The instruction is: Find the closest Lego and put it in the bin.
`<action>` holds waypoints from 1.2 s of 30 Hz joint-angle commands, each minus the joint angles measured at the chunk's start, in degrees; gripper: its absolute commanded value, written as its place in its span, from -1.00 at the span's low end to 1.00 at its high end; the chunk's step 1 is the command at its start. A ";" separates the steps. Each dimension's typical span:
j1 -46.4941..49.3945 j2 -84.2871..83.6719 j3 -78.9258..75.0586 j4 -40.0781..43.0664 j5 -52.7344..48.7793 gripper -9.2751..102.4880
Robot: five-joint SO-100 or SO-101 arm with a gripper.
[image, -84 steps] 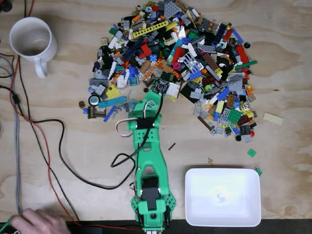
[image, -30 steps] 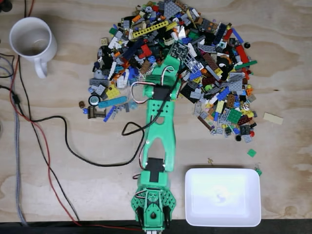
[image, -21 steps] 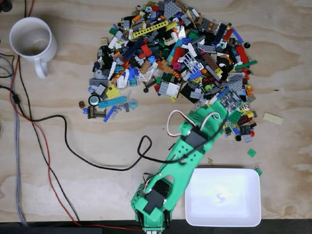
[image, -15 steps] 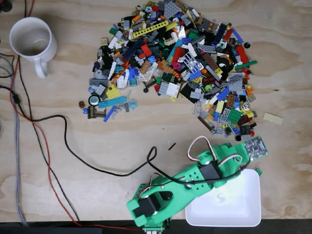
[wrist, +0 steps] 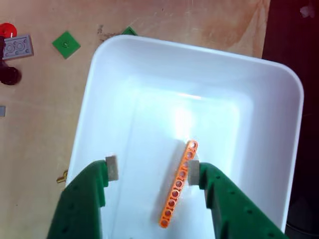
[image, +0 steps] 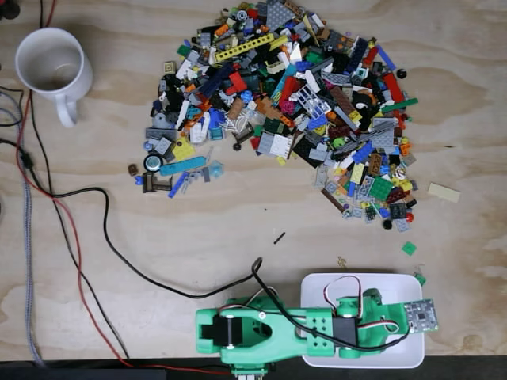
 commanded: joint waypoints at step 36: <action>-89.30 30.59 40.25 -34.45 18.63 -0.83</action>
